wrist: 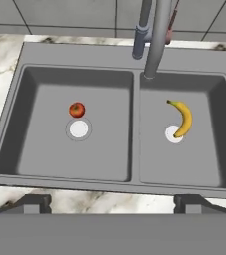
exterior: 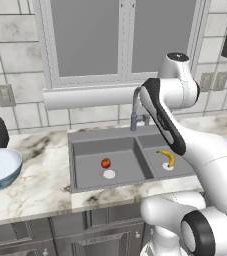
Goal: Remove the banana and apple from the sink. Then move the bowl and cup from the counter to the sink for washing.
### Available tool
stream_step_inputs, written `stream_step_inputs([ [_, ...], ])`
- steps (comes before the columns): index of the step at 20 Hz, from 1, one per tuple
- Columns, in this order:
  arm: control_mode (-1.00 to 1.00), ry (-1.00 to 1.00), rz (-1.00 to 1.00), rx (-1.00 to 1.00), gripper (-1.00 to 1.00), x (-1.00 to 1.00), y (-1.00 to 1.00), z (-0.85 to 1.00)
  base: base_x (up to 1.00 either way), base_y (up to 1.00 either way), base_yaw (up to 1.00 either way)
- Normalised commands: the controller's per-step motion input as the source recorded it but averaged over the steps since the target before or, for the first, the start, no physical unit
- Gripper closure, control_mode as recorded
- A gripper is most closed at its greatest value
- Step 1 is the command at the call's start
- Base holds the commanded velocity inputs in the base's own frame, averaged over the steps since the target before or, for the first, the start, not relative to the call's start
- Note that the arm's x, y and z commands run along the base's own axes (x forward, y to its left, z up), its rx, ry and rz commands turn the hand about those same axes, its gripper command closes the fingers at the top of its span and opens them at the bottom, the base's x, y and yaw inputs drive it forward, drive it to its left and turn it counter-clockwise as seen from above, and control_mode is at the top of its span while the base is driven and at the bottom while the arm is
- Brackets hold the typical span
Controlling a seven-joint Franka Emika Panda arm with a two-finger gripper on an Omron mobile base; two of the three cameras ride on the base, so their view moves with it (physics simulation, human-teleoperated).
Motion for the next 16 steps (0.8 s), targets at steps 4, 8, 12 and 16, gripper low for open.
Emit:
stream_step_inputs([
  [4, -1.00, -0.03, 0.00, 0.00, -1.00, -0.02, 0.19, -0.02, 0.00, 0.00, 0.00],
  [8, -1.00, -0.03, 0.00, 0.00, -1.00, -0.01, 0.22, -0.04, 0.00, 0.00, 0.00],
  [12, -1.00, -0.02, 0.00, 0.00, -1.00, 0.00, 0.23, -0.07, 0.00, 0.00, 0.00],
  [16, -1.00, -0.01, 0.00, 0.00, -1.00, 0.00, 0.23, -0.10, 0.00, 0.00, 0.00],
])
